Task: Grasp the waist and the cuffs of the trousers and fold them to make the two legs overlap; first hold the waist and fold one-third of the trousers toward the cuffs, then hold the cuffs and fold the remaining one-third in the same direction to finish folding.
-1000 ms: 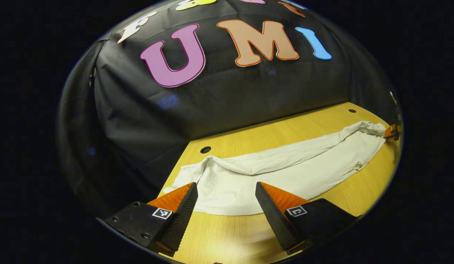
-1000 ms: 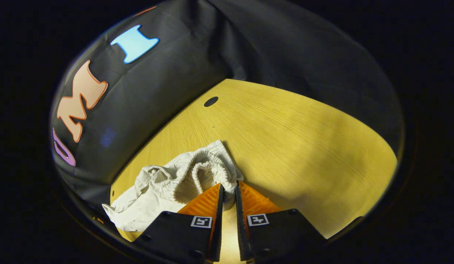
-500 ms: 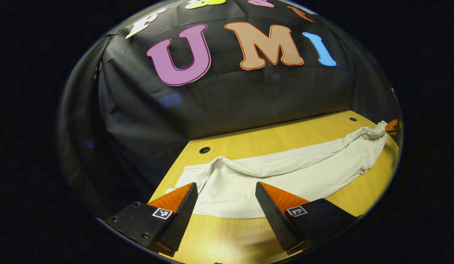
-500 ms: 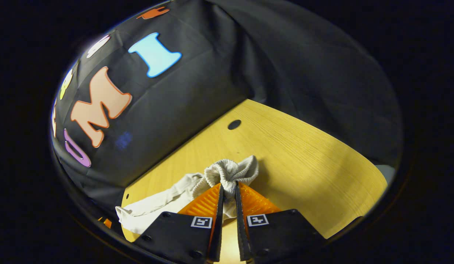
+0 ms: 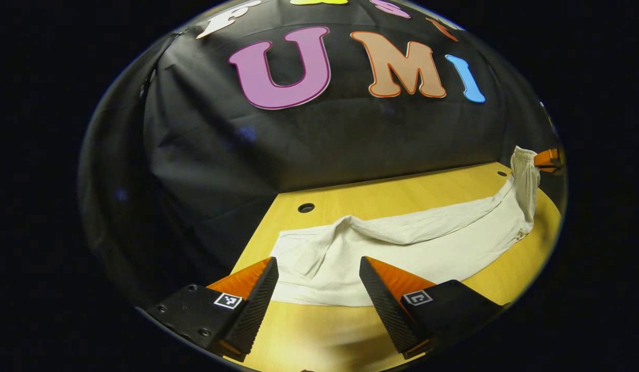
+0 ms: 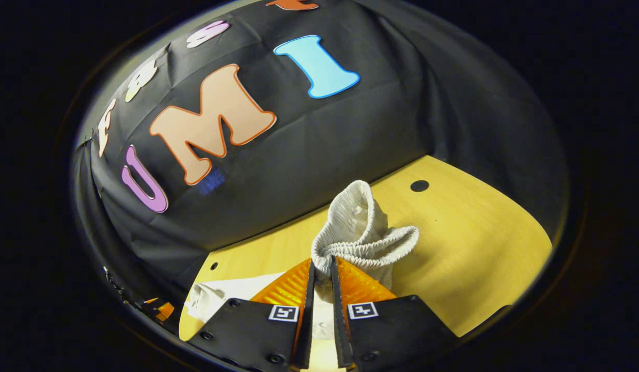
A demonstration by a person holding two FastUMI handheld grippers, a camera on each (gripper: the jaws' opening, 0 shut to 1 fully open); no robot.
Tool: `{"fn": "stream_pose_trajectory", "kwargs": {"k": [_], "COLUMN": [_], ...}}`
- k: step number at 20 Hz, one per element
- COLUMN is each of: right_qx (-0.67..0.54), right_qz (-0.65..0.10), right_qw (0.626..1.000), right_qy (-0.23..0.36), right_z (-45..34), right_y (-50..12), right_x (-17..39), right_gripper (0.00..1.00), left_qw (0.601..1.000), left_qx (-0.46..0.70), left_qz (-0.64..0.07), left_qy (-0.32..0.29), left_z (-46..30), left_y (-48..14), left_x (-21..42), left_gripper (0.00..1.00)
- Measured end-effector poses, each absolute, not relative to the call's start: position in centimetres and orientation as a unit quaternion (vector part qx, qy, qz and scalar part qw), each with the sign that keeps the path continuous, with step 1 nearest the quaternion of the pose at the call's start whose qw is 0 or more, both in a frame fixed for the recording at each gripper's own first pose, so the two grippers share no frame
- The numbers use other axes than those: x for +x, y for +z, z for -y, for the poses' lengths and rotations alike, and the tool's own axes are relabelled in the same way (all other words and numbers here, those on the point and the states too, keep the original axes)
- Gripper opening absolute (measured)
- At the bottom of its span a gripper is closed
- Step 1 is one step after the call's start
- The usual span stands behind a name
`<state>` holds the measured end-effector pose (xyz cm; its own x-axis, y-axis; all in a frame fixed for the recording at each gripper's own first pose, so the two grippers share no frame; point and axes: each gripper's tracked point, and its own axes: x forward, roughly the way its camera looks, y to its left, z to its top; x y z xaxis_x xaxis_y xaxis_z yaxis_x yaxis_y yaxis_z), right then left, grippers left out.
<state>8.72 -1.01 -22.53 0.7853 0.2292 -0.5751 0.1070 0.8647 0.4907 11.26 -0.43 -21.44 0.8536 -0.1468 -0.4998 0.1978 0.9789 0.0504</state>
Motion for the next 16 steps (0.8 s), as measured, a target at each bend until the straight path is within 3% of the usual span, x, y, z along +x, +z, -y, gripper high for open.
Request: {"fn": "stream_pose_trajectory", "kwargs": {"k": [7,16], "right_qx": [0.247,0.147], "right_qz": [-0.336,-0.447], "right_qw": [0.904,0.87], "right_qy": [0.091,0.146], "right_z": [-11.1,-20.6], "right_y": [-21.7,-31.7], "right_x": [9.3,3.3], "right_gripper": [0.21,0.21], "left_qw": [0.961,0.956], "left_qx": [0.037,0.028], "left_qz": [-0.261,-0.279], "left_qy": [-0.081,-0.092], "left_z": [-5.2,-9.5], "left_y": [-22.5,-25.1], "left_x": [11.3,11.5], "left_gripper": [0.96,0.96]}}
